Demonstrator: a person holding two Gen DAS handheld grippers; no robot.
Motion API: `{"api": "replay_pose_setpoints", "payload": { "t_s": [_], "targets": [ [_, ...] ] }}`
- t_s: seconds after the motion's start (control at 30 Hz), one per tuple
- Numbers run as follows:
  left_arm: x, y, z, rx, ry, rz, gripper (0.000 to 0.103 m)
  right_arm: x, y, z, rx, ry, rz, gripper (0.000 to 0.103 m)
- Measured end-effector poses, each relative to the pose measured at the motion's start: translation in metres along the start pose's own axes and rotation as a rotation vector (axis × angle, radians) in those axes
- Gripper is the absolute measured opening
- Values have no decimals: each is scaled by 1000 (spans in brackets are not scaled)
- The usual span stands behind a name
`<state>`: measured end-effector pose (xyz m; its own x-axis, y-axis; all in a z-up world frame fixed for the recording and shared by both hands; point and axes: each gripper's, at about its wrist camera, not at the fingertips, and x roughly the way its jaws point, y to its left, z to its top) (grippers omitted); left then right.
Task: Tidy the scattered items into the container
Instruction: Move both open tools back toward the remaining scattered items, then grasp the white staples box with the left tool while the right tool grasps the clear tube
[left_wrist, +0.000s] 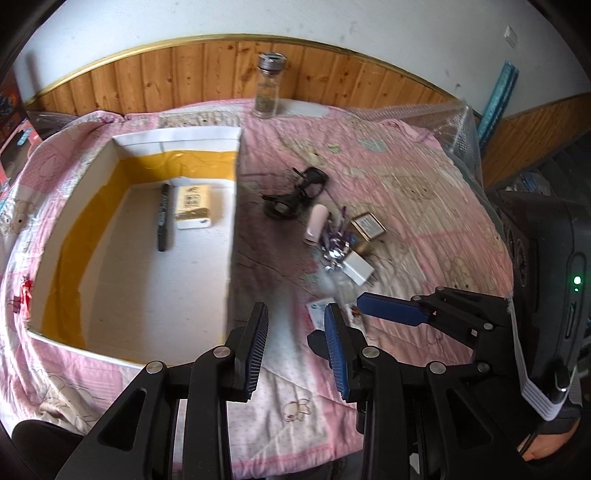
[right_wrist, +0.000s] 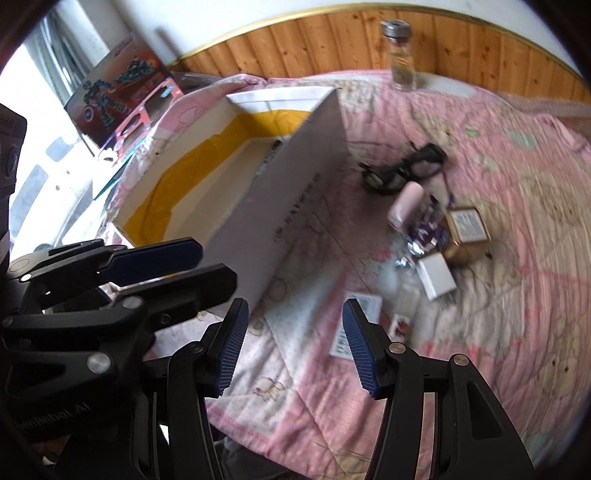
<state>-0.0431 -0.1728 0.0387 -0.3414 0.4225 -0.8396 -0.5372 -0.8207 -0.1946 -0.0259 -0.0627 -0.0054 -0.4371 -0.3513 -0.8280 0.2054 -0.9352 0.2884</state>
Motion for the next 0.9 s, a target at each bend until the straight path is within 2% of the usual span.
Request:
{"api": "replay_pose_setpoints", "payload": {
  "t_s": [0.37,0.6,0.8,0.9],
  "targets": [
    [30,-31,-1,34,65,-36,34,2,-69,-31,146,24,-39,57],
    [57,-42,-6,41,126,-54,35,8,-98,-33,193,33,-49,57],
    [89,-35,-15,8,192,-32,36,23,-101,-39,186,61,-16,56],
    [102,-29,-18,-28,221,-46,36,33,-97,-45,168,80,-10,52]
  ]
}}
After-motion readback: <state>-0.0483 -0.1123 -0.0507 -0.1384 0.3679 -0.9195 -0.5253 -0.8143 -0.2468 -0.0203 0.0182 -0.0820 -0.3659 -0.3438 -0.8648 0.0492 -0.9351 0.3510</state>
